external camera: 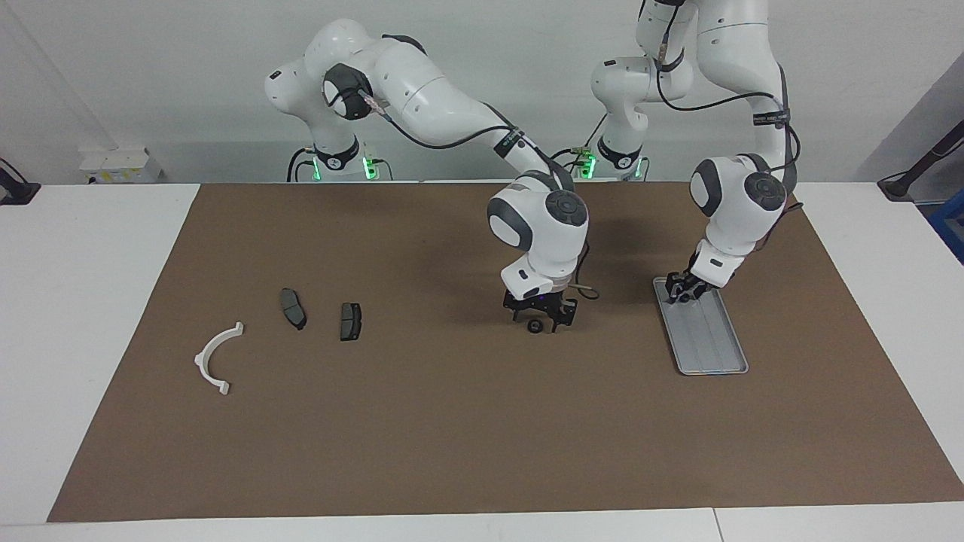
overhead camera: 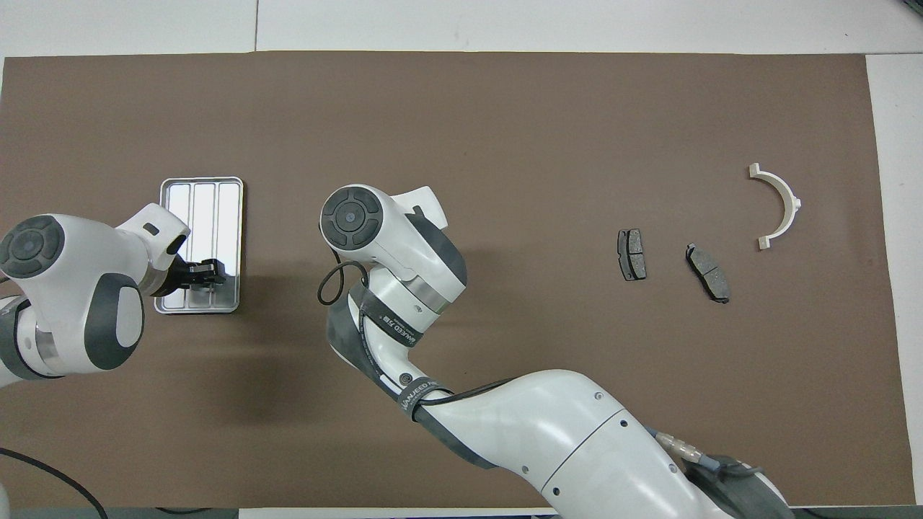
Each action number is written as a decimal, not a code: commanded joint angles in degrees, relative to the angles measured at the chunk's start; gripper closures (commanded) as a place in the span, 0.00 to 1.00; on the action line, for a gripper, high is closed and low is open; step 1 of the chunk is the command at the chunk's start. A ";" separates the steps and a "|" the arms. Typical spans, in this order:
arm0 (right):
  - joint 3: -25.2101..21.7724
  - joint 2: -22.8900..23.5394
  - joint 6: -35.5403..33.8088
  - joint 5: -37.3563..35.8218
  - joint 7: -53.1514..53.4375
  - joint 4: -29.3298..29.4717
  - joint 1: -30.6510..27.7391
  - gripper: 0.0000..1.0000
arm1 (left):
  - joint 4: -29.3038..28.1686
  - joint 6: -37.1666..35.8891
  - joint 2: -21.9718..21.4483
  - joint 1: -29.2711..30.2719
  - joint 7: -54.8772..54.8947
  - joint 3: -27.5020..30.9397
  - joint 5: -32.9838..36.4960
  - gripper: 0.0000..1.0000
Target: Place bearing gear from tray to pile
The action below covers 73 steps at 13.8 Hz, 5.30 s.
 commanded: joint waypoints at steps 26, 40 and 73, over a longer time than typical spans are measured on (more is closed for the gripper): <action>0.50 -15.54 -22.75 4.72 -31.93 1.10 -15.72 1.00 | 17.44 -17.56 -0.58 -6.43 -13.90 -0.82 -0.72 0.96; 0.14 -19.79 -0.76 5.00 -71.10 -18.83 -37.71 1.00 | 30.64 -6.40 20.16 -30.72 -48.31 -0.56 -0.01 0.97; 0.23 -14.98 -1.34 3.59 -10.84 -12.99 -3.37 0.00 | 30.19 -39.35 -8.85 -0.13 -5.51 -1.62 -0.28 0.00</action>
